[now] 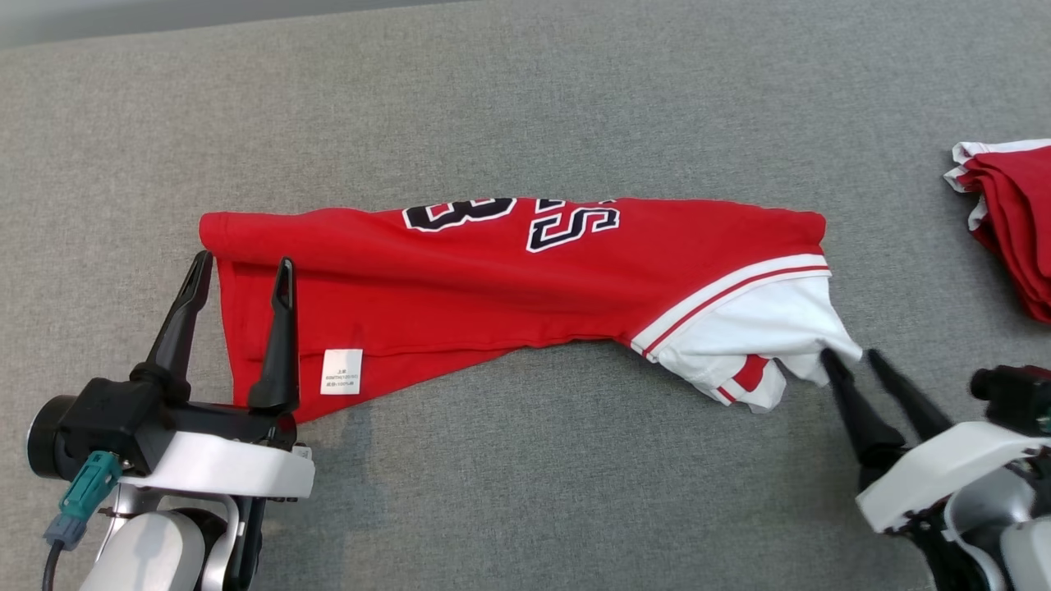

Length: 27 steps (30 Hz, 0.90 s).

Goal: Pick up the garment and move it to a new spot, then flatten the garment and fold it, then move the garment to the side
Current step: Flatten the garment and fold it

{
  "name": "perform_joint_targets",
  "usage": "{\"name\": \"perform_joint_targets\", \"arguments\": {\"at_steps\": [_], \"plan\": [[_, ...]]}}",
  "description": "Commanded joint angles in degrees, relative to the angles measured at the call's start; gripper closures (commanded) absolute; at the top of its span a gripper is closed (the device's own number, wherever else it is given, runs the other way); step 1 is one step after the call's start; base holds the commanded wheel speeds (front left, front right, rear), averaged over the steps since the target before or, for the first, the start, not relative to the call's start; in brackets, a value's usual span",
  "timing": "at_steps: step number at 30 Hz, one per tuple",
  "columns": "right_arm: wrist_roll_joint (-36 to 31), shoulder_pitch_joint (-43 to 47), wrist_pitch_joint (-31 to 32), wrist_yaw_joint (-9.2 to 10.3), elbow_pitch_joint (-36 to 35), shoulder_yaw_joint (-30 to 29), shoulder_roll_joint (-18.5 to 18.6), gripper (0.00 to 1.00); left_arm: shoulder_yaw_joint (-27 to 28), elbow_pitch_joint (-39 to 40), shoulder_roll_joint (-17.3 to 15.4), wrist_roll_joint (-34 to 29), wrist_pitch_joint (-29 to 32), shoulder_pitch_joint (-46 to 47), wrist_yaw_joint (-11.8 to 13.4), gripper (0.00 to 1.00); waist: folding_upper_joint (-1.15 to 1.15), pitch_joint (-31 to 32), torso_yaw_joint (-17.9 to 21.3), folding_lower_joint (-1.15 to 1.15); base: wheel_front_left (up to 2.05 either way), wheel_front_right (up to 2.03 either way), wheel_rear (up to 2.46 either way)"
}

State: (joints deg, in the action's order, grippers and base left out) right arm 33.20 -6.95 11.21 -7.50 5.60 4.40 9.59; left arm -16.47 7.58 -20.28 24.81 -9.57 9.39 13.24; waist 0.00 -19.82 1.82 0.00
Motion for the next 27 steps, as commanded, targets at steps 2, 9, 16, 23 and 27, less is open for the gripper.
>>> {"name": "perform_joint_targets", "arguments": {"at_steps": [2, 9, 16, 23, 27], "plan": [[-2.94, 0.14, -3.88, 0.02, 0.38, -3.14, 1.03, 0.00, 0.34, 0.33, -0.47, 0.13, 0.17, 0.45, 0.47, 0.00, 0.00, 0.67, 0.54, 0.00, 0.00, 0.00, 0.00], [-13.14, -0.62, -11.13, 0.02, -4.99, -13.35, -0.39, 0.00, 1.56, 0.93, -0.37, 0.41, -0.61, -0.47, 2.04, 0.00, 0.00, 2.18, 1.34, 0.00, 0.00, 0.00, 0.00], [-19.78, -2.55, -14.38, 0.02, -13.42, -13.29, -2.82, 0.00, 2.89, 0.76, 0.22, 0.69, -1.69, -1.90, 3.76, 0.00, 0.00, 4.88, 1.32, 0.00, 0.00, 0.00, 0.00], [-21.62, 0.54, -14.31, 0.02, -15.78, -8.39, -4.05, 0.00, 2.76, 0.20, 0.85, 1.66, -2.05, -4.97, 4.38, 0.00, 0.00, 8.54, 1.19, 0.00, 0.00, 0.00, 0.00], [-21.63, 3.54, -13.83, 0.02, -15.78, -6.89, -4.89, 0.00, 2.36, 0.25, 1.06, 1.97, -1.86, -7.65, 4.75, 0.00, 0.00, 10.51, 0.97, 0.00, 0.00, 0.00, 0.00]]}}
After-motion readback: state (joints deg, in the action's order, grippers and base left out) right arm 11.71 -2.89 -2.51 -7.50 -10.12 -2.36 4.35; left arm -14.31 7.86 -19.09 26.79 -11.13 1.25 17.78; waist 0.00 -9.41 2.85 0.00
